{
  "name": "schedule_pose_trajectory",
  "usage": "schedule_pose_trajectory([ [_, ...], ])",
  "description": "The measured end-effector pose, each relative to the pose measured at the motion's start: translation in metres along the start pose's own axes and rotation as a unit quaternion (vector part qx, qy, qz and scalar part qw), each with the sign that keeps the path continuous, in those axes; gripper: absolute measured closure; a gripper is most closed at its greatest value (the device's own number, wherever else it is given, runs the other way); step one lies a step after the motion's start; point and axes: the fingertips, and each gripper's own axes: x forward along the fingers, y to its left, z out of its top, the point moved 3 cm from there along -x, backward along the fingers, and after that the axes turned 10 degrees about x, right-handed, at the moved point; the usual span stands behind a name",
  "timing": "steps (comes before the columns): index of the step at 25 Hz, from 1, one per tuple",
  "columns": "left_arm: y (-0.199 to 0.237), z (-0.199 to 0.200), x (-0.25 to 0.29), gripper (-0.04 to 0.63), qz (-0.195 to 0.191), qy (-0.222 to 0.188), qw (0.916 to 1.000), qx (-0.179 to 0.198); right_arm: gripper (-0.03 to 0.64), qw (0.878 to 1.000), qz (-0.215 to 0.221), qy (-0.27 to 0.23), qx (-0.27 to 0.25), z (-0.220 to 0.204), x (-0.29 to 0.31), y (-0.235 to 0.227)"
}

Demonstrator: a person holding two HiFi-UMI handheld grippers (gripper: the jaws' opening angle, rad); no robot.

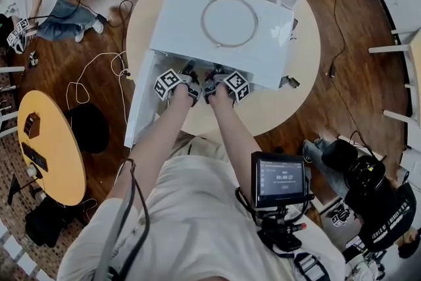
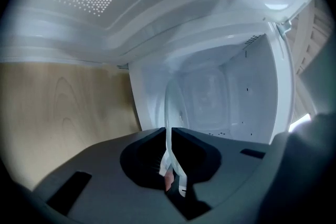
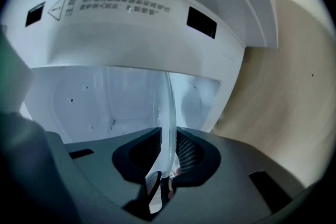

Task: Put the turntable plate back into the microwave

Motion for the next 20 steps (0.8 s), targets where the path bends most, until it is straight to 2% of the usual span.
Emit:
schedule_pose_trajectory([
  [10,0.004,0.008,-0.006,0.561,-0.009,-0.03,0.9976,-0.061,0.561,0.997,-0.036,0.049,-0.042,-0.016,-0.002,-0.001],
  [16,0.003,0.012,-0.011,0.562,-0.013,-0.046,0.9962,-0.073,0.561,0.993,-0.054,0.075,-0.074,-0.022,-0.005,0.002],
  [20,0.001,0.016,-0.012,0.562,-0.017,-0.052,0.9957,-0.074,0.551,0.994,-0.046,0.08,-0.066,-0.025,-0.007,0.006],
])
